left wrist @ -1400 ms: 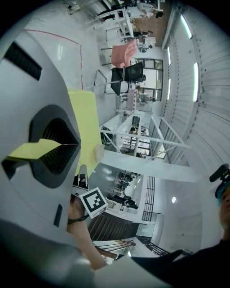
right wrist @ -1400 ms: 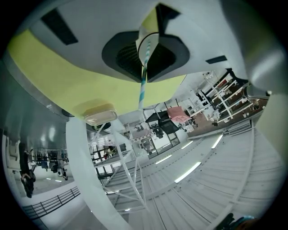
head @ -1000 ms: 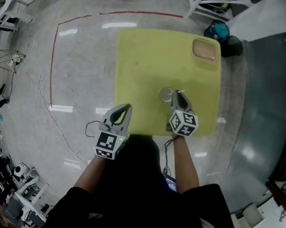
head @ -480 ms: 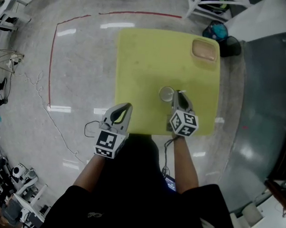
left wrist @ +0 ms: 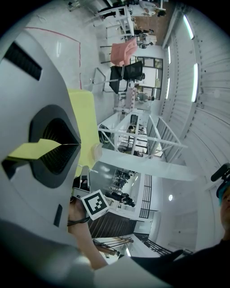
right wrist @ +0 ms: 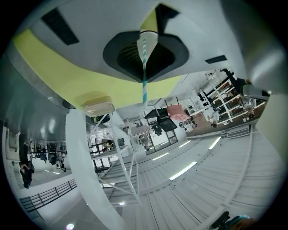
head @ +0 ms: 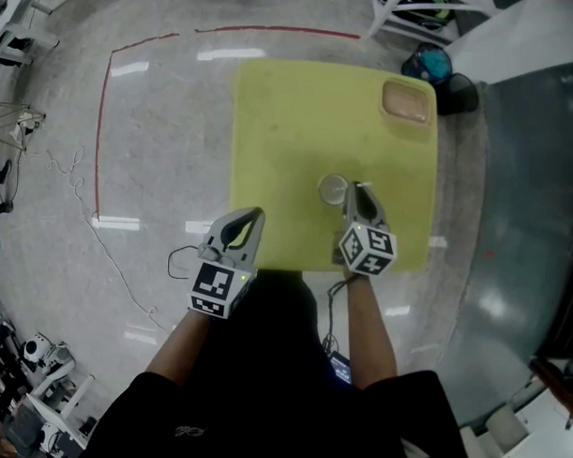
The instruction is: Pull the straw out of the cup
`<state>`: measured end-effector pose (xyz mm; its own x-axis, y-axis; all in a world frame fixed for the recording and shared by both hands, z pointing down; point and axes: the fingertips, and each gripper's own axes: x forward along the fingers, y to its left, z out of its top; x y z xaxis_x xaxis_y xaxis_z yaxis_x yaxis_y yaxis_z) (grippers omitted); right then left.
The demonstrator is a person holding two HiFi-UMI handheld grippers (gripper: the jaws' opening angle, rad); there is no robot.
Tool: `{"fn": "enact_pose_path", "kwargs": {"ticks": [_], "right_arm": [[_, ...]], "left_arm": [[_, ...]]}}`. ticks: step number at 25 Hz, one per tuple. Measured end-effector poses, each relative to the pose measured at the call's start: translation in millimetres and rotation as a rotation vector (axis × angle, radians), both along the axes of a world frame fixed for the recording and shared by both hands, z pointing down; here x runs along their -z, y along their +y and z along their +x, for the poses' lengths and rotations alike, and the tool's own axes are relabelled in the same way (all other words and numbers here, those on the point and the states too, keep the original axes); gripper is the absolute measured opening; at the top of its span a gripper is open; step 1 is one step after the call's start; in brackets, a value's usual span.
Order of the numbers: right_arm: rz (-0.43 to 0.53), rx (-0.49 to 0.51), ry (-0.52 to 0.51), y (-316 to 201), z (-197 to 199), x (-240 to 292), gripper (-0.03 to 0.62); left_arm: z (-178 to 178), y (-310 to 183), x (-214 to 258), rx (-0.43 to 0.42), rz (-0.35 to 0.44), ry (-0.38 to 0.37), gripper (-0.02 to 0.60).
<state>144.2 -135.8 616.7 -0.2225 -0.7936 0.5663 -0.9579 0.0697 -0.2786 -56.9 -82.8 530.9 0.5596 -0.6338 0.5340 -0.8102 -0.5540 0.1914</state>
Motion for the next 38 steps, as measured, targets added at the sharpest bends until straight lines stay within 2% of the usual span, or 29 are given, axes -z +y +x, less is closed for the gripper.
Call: {"fn": "enact_pose_path", "kwargs": {"ticks": [23, 38], "right_arm": [[0.063, -0.033, 0.046, 5.1, -13.7, 47.1, 0.037], [0.130, -0.094, 0.122, 22.5, -25.8, 91.8, 0.037]], "left_arm": [[-7.5, -2.0, 14.3, -0.048, 0.030, 0.051, 0.044], [-4.5, -10.2, 32.7, -0.136, 0.065, 0.112, 0.044]]}}
